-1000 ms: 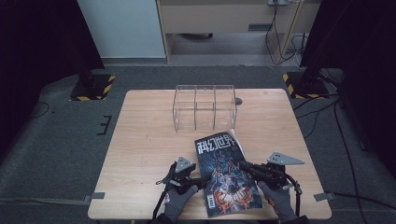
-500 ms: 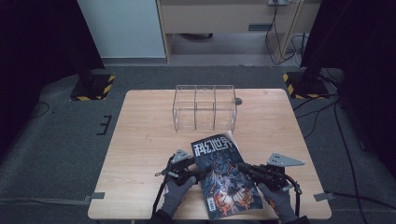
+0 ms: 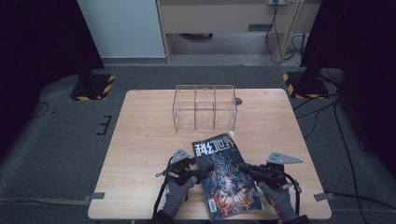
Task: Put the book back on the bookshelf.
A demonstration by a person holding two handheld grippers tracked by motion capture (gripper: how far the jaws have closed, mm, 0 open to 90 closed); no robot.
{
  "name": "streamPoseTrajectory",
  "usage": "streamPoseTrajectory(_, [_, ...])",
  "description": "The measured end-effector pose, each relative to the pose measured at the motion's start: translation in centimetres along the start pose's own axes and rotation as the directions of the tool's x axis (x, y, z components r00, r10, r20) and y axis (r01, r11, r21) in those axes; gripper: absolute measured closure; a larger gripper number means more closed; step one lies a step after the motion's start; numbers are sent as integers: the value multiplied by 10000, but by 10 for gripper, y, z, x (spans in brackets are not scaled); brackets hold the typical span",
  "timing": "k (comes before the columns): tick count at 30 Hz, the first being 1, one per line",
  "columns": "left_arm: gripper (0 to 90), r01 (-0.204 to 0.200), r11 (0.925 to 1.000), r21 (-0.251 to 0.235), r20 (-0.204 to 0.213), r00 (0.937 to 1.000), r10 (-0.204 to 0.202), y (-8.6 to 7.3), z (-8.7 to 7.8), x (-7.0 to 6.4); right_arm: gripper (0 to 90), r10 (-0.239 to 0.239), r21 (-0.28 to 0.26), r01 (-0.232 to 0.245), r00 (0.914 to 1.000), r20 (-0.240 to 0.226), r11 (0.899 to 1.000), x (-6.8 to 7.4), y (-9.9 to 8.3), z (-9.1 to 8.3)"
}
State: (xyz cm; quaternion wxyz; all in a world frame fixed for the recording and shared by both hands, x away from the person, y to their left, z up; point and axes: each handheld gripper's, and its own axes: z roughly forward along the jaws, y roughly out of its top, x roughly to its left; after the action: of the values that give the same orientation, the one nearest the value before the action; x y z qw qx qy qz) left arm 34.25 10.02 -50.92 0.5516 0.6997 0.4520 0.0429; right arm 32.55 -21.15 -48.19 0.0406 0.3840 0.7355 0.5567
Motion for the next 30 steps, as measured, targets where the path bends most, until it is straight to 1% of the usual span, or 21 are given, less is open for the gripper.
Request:
streamPoseTrajectory(4, [214,-90,10000,4,64,9999,90,1,0,-3,835,-4,36,5,10000,-95,10000,0,0,1])
streamPoseTrajectory(8, [208,-70,10000,-7,4,10000,70,1,1,-3,835,-188,168,192,9995,-248,9997,2,-1,3])
streamPoseTrajectory(9, [203,-67,10000,0,13,10000,67,1,1,-3,835,-218,211,226,9991,-360,9995,3,-1,5])
streamPoseTrajectory(10, [203,-3,10000,95,135,9999,2,1,2,-2,835,-218,211,226,9991,-360,9995,3,-1,5])
streamPoseTrajectory(11, [204,103,9998,189,283,9995,-108,0,4,-1,836,-274,174,282,9985,-464,9994,3,-1,5])
streamPoseTrajectory(12, [205,108,9995,289,349,9993,-119,-1,5,-1,836,-268,146,277,9976,-645,9995,4,-2,6])
streamPoseTrajectory(13, [206,36,9995,321,240,9997,-44,-2,6,-2,836,-277,154,291,9961,-832,9995,5,-1,7])
streamPoseTrajectory(14, [208,2,9993,377,113,9999,-6,-3,6,-1,836,-333,216,353,9958,-853,9991,8,-1,9])
streamPoseTrajectory(15, [225,73,9993,366,89,9999,-77,-3,5,0,835,-440,312,464,9961,-759,9984,10,-1,10])
streamPoseTrajectory(16, [256,123,9994,335,-27,9999,-122,-3,4,1,835,-439,309,459,9969,-648,9985,10,-1,10])
streamPoseTrajectory(17, [289,116,9993,342,-106,9999,-112,-3,3,1,835,-307,300,326,9977,-611,9990,8,-2,10])
streamPoseTrajectory(18, [317,64,9993,375,-201,9998,-56,-3,2,0,834,-191,270,207,9982,-566,9994,6,-2,10])
streamPoseTrajectory(20, [355,-101,9989,468,-554,9984,127,-3,2,-2,834,-70,247,82,9987,-497,9997,4,-3,10])
streamPoseTrajectory(23, [442,-230,9982,558,-920,9954,281,-3,0,-4,834,-106,273,118,9990,-436,9996,4,-3,10])
streamPoseTrajectory(25, [505,-177,9983,564,-975,9950,231,-2,-2,-4,833,-46,256,55,9993,-364,9997,3,-3,11])
streamPoseTrajectory(27, [570,-151,9982,586,-943,9953,206,-2,-3,-5,832,-4,282,12,9997,-254,9996,2,-3,12])
streamPoseTrajectory(28, [570,-210,9980,600,-977,9949,268,-1,-4,-6,832,-4,282,12,9997,-254,9996,2,-3,12])
streamPoseTrajectory(30, [614,-261,9982,535,-998,9945,314,0,-6,-8,832,-10,354,11,10000,-21,9994,1,-3,14])
